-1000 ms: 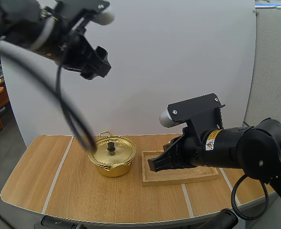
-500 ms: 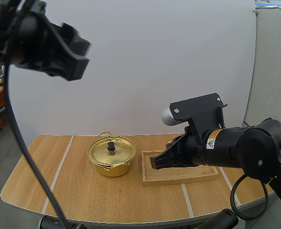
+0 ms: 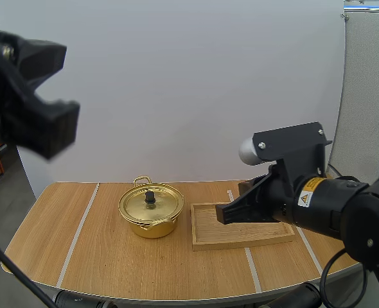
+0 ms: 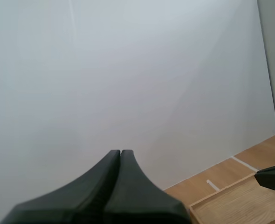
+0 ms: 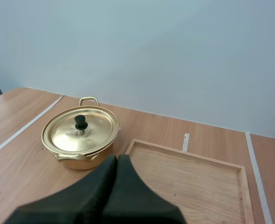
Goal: Open the pot, put the pineapple inside, and close it
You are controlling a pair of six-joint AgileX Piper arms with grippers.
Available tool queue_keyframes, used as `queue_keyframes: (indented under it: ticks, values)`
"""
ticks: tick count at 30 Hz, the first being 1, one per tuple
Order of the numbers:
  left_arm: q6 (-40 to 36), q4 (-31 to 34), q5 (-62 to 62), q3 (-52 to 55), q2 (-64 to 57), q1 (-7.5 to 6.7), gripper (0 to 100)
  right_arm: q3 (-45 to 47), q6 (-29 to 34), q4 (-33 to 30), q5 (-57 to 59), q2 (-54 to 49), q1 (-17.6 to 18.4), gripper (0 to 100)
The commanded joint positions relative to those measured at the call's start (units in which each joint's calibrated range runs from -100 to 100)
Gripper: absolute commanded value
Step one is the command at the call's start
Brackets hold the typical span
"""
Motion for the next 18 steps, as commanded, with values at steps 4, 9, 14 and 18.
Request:
queue_keyframes:
  ticks: [4,9,14,18]
  values:
    - [-10.97,4.00,-7.47,14.86,-11.59,0.41,0,0.13,0.03,0.19,-7.68,-6.92,-2.64,0]
    - [-20.52,11.80,-12.90,22.25,-11.59,0.56,0,-0.38,0.03,0.42,-16.31,-8.42,-4.24,0]
    - [-23.76,14.47,-24.70,31.86,-11.59,0.56,0,-0.38,-0.12,1.03,-25.42,-8.42,-5.22,0]
    - [-23.76,14.47,-39.30,41.70,-11.59,0.56,0,0.79,-1.90,0.92,-34.14,-8.42,-5.37,0]
